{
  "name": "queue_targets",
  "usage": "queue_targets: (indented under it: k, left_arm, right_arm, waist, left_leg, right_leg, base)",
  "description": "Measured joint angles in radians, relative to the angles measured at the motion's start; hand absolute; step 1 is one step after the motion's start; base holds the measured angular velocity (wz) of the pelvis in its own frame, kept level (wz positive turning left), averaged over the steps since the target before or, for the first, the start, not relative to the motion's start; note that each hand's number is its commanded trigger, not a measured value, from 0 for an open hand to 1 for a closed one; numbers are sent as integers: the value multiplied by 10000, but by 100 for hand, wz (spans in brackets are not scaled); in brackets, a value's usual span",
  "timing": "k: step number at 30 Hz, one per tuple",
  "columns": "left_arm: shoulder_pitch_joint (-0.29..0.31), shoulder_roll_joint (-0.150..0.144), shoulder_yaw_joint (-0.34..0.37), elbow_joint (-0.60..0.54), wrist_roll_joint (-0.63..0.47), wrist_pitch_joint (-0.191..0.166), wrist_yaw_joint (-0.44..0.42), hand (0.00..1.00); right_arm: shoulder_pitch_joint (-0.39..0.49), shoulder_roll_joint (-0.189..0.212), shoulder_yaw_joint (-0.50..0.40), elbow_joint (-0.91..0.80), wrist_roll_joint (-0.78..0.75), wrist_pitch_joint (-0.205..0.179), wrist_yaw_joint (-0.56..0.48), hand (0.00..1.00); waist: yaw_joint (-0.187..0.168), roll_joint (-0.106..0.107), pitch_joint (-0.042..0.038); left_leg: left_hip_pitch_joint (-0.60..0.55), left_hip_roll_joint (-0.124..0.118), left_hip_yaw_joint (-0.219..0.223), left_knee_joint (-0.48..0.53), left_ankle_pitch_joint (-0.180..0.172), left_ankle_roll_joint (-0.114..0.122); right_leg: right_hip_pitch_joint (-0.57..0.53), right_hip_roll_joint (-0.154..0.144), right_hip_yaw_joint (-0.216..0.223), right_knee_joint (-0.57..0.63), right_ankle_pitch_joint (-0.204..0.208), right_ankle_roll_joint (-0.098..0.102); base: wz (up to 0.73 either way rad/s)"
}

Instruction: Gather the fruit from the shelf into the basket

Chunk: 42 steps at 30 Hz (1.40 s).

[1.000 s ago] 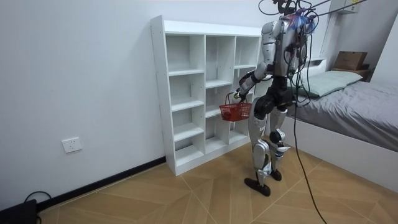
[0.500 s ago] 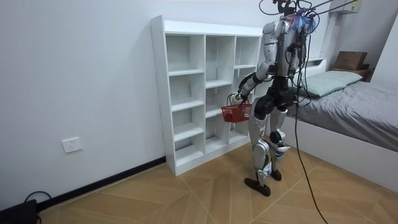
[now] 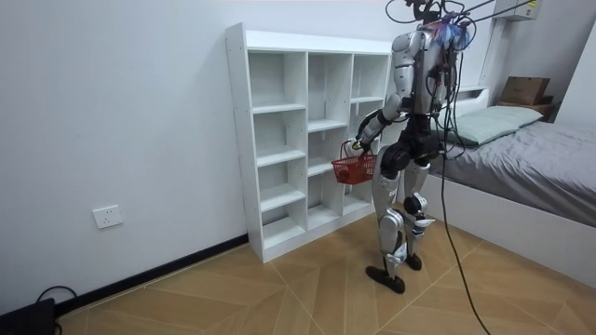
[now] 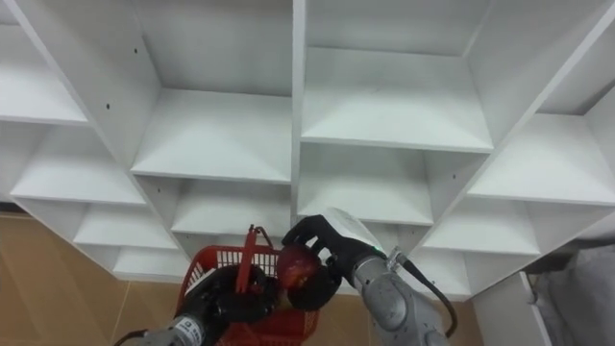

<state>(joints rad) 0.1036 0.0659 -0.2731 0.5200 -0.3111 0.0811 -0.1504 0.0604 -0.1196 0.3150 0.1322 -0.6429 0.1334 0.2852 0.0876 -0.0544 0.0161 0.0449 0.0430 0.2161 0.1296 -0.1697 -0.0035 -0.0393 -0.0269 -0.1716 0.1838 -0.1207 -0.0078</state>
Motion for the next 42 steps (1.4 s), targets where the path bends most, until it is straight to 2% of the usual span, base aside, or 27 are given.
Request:
queue_targets:
  k: [17, 30, 34, 42]
  left_arm:
    - [0, 10, -52, 1, -2, 0, -107, 100]
    - [4, 40, -38, -9, 20, 2, -145, 100]
    - [4, 70, -52, -6, 271, 0, -145, 100]
    - [69, 252, -211, -8, 311, 1, -142, 100]
  right_arm:
    - [0, 7, 191, 1, -328, 1, 8, 100]
    - [-1, -32, 354, 20, -516, 98, 2, 100]
    - [-19, -31, 369, 462, -696, 84, -135, 100]
    - [-372, 159, 577, 1777, -719, 117, -485, 100]
  waist:
    - [34, -24, -16]
    - [106, -41, -33]
    - [288, -37, -33]
    - [306, -44, -28]
  left_leg:
    - [36, -2, -16, 29, 0, 0]
    - [206, -5, -118, 38, 0, 0]
    - [200, -9, -188, 39, 0, 0]
    - [130, -24, -282, 36, -1, 0]
  right_leg:
    - [-3, -7, -17, 18, 0, 0]
    - [227, -35, -221, 14, -2, -2]
    - [266, -42, -281, 11, -2, -1]
    - [277, -62, -370, 3, -50, 13]
  base:
    - [0]
    - [2]
    - [5]
    - [3]
